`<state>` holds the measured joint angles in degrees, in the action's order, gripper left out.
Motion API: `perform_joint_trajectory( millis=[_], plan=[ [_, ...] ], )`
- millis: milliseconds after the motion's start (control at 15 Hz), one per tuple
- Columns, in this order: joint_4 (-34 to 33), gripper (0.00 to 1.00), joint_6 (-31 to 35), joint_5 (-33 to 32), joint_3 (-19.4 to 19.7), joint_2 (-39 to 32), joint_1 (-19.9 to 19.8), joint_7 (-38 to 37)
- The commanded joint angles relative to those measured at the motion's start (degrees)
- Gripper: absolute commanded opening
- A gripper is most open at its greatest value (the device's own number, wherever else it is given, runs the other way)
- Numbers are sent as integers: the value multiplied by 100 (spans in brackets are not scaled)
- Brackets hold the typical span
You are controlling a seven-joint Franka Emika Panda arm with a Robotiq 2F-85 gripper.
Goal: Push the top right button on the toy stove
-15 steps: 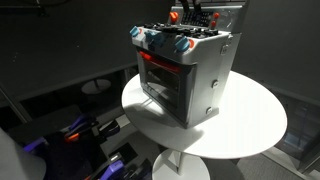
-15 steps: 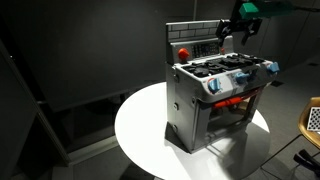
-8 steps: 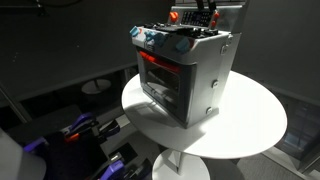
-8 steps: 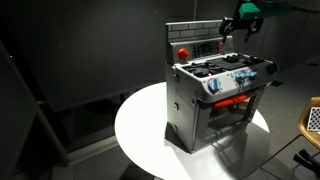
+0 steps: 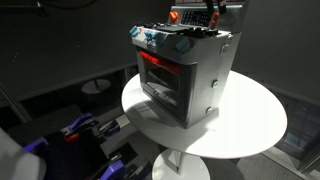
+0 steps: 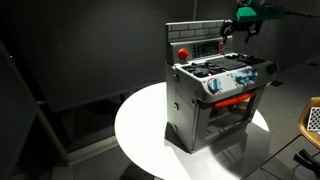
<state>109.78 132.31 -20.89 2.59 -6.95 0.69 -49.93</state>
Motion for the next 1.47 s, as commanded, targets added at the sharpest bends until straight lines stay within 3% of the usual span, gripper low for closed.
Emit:
perform_joint_trajectory(
  millis=[0,667,1400],
  plan=[
    [-338,100,-77,-124,102,-255,37,-190],
    [-458,100,-267,12,196,-340,43,-53],
    [-166,100,-2370,898,-48,374,37,1299]
  ],
)
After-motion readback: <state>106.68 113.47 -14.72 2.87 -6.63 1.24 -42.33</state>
